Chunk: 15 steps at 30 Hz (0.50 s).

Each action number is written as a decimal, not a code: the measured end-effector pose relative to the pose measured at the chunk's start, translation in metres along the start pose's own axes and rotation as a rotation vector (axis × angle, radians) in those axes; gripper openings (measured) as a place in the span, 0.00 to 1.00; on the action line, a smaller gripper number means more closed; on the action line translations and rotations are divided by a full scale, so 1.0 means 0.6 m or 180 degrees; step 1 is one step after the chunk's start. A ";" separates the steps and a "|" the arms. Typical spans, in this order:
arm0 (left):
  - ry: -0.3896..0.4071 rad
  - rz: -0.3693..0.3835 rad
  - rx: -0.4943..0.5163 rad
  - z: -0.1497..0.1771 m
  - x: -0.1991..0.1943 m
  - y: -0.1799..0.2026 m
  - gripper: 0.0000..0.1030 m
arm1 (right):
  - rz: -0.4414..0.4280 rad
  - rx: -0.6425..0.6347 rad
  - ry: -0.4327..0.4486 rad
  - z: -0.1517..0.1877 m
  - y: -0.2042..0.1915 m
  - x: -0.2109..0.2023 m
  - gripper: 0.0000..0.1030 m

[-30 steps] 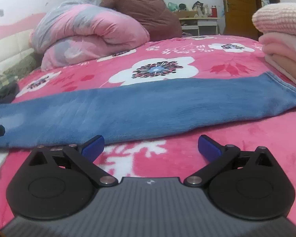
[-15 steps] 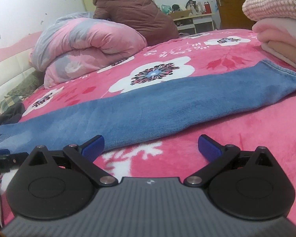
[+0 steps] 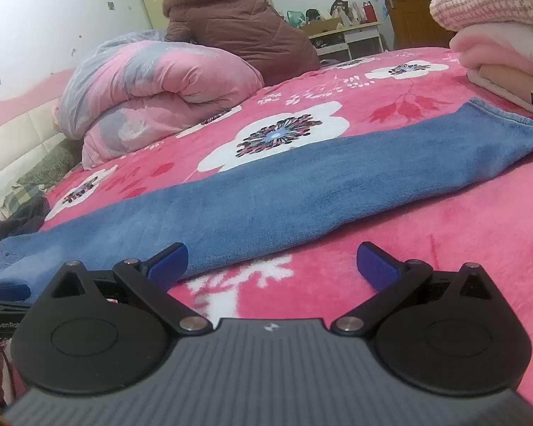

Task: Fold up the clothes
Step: 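Withdraw both open grippers from the flattened jeans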

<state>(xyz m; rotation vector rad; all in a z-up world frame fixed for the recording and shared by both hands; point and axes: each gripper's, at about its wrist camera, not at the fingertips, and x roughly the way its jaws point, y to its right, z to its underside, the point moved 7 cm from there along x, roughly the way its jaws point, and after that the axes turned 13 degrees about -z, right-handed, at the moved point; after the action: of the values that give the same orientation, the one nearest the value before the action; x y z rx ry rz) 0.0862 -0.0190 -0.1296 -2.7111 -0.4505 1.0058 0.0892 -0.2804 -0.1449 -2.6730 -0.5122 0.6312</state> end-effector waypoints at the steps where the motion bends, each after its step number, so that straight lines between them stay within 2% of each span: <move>1: -0.0015 -0.0015 0.0004 0.000 0.000 0.001 1.00 | 0.0016 -0.0018 -0.0013 0.000 -0.001 0.001 0.99; 7: -0.0091 -0.0060 -0.0045 -0.004 0.005 0.006 1.00 | 0.0176 -0.0189 -0.0147 0.003 -0.011 0.014 0.99; 15: -0.0067 -0.0080 -0.0022 -0.004 0.005 0.011 1.00 | 0.0231 -0.0236 -0.0211 0.006 -0.011 0.017 0.99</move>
<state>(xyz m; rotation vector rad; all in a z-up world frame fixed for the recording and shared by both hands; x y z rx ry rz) 0.0913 -0.0242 -0.1318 -2.6965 -0.4914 1.0289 0.0943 -0.2694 -0.1488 -2.7588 -0.4669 0.7374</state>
